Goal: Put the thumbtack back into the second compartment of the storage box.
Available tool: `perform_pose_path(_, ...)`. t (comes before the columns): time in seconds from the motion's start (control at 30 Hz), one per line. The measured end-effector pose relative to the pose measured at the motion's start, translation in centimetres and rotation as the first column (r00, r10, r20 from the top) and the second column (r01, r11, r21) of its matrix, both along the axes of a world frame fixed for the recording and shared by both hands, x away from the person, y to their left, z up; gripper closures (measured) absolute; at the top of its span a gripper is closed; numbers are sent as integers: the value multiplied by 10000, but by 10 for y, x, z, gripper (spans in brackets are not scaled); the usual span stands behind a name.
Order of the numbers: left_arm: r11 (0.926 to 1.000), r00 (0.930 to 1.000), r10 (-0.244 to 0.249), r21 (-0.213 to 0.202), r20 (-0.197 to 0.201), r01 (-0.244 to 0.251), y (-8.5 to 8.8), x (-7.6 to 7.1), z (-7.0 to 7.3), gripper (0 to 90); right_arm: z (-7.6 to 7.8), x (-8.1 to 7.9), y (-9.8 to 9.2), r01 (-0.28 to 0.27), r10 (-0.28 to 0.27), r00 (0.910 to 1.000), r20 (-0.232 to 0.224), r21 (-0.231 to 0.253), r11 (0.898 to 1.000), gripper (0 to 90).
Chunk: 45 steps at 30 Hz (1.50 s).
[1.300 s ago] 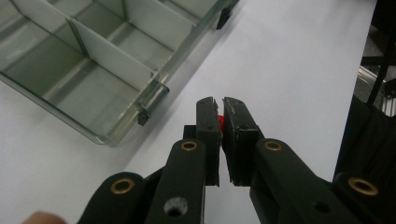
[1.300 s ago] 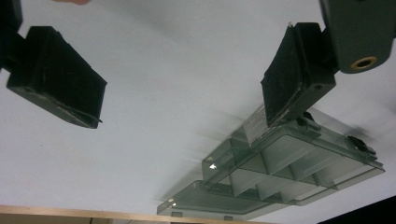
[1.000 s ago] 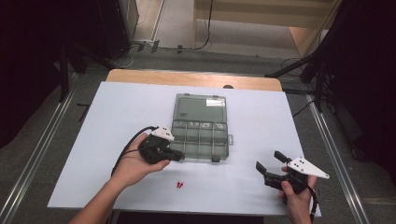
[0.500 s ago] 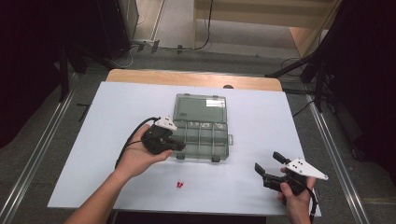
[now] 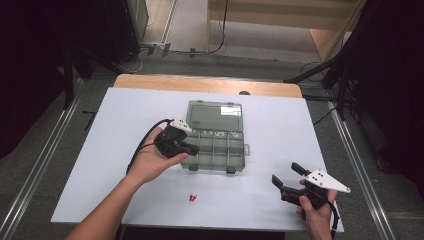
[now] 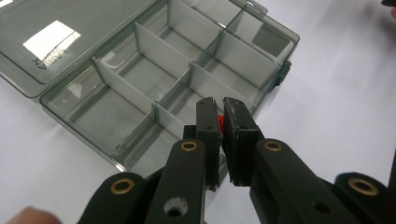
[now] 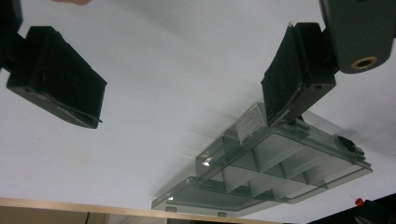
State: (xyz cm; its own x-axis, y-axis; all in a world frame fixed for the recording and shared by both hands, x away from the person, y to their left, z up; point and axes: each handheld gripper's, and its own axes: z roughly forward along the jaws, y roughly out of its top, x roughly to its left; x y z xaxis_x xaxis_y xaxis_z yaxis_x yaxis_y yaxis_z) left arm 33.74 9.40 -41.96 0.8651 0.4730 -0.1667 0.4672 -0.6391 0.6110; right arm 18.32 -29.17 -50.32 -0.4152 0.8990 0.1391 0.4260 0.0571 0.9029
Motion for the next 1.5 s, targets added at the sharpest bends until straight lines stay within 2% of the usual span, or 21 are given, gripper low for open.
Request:
perform_pose_path(0.5, 9995, 9995, 286, 111, -152, -285, -12, 23, -10, 851, 0, 0, 0, -17, 17, 10000, 5, -54, 10000, 140)
perform_pose_path(0.87, 9981, 9979, 611, -2, -217, -611, -18, 37, -17, 851, 0, 0, 0, -37, 37, 10000, 22, -90, 10000, 141)
perform_pose_path(1.0, 9972, 9972, 749, 18, -88, -749, -21, 41, -20, 849, -1, 0, 0, -38, 38, 10000, 15, -94, 9999, 141)
perform_pose_path(1.2, 9968, 9967, 789, -87, -176, -790, -23, 48, -24, 848, 0, 0, 1, -32, 32, 10000, 5, -98, 9999, 141)
perform_pose_path(1.33, 9961, 9961, 881, -13, -92, -881, -23, 50, -28, 847, 0, -1, 0, -37, 37, 10000, 7, -77, 10000, 141)
perform_pose_path(1.4, 9961, 9961, 880, -26, -104, -880, -23, 51, -28, 837, -1, 0, 0, -44, 44, 10000, 14, -103, 9999, 141)
perform_pose_path(1.5, 9953, 9956, 926, -281, -121, -929, -24, 49, -27, 730, 0, -1, 0, -19, 19, 10000, 22, -75, 10000, 141)
